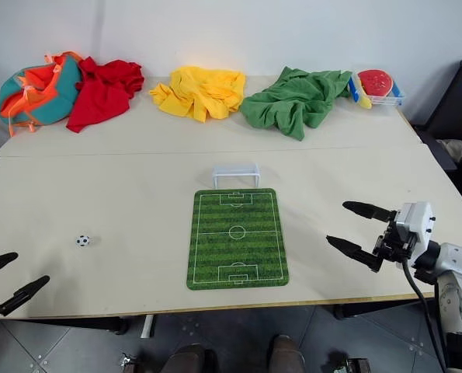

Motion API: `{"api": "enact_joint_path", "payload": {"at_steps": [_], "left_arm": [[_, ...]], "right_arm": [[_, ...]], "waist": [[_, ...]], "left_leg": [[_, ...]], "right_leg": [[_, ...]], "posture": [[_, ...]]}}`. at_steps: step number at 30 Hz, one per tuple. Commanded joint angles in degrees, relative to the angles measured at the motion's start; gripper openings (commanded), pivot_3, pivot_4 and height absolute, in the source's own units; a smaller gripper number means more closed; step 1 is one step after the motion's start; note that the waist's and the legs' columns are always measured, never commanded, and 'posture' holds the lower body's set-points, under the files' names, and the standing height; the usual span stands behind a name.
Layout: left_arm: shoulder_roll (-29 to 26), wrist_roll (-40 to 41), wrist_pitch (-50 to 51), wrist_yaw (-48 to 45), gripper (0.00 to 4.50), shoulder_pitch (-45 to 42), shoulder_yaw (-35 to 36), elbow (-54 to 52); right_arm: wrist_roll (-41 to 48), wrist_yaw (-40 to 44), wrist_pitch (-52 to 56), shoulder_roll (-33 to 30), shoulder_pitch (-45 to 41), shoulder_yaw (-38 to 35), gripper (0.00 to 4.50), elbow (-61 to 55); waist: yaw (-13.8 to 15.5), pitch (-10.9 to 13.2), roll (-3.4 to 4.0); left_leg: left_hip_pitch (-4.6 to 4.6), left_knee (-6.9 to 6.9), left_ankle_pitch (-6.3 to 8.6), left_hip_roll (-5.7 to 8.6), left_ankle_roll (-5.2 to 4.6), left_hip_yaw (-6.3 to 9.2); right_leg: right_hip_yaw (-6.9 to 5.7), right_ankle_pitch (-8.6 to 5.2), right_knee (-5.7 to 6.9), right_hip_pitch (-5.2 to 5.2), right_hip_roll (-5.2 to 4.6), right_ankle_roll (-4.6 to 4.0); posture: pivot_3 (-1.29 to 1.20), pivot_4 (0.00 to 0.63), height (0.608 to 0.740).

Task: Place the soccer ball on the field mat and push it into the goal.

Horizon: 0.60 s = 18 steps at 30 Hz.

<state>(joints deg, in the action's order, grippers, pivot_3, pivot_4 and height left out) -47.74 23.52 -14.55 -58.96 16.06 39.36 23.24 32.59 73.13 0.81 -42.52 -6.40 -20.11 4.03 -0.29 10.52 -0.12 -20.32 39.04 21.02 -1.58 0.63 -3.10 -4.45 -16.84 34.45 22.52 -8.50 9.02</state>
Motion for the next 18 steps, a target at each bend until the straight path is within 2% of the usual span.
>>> {"api": "enact_joint_path", "payload": {"at_steps": [1, 4, 7, 12, 18], "left_arm": [[-0.69, 4.2, 6.02, -1.34, 4.45, -0.4, 0.9, -1.84], [-1.4, 8.03, 13.6, -4.38, 4.45, 0.12, 1.17, -3.81], [-0.65, 7.99, 15.4, -3.22, 4.45, -2.36, 0.02, -5.21], [0.87, 5.14, 15.18, 0.18, 4.45, -11.52, -5.18, -5.11], [0.05, 1.1, 16.14, -1.37, 4.45, -17.49, -12.67, -2.35]], "right_arm": [[1.12, 1.47, 0.02, -0.45, 0.35, 0.27, 4.5, -1.9], [3.53, 0.43, 2.66, 0.82, 1.07, 0.73, 4.5, -5.58], [7.38, -1.58, 4.42, 4.29, 1.64, 1.66, 4.5, -11.71], [13.66, -1.07, 5.08, 10.3, 1.46, 3.4, 4.5, -19.04], [15.47, -0.17, 7.46, 10.48, 2.0, 5.44, 4.5, -22.39]], "waist": [[0.01, 0.0, 0.0], [0.01, 0.0, 0.0], [0.06, 0.0, 0.0], [0.55, 0.0, 0.0], [-0.05, -0.05, -0.07]], "left_leg": [[0.0, 0.0, 0.0, 0.0, 0.0, 0.0], [0.0, 0.01, 0.0, -0.01, 0.0, 0.0], [0.0, 0.01, 0.0, -0.03, 0.01, 0.0], [0.01, 0.05, -0.03, -0.04, 0.06, 0.01], [0.04, 0.07, 0.03, -0.01, 0.03, -0.15]], "right_leg": [[0.0, 0.0, 0.0, 0.0, 0.0, 0.0], [0.0, 0.01, 0.04, 0.0, 0.0, -0.01], [0.0, 0.01, 0.05, 0.02, 0.01, -0.02], [0.0, 0.08, 0.1, 0.01, 0.03, -0.13], [-0.05, 0.09, 0.16, 0.08, 0.05, -0.15]], "posture": [[0.0, 0.15, 0.74], [0.0, 0.15, 0.74], [0.0, 0.15, 0.74], [0.0, 0.15, 0.74], [0.0, 0.15, 0.74]]}}
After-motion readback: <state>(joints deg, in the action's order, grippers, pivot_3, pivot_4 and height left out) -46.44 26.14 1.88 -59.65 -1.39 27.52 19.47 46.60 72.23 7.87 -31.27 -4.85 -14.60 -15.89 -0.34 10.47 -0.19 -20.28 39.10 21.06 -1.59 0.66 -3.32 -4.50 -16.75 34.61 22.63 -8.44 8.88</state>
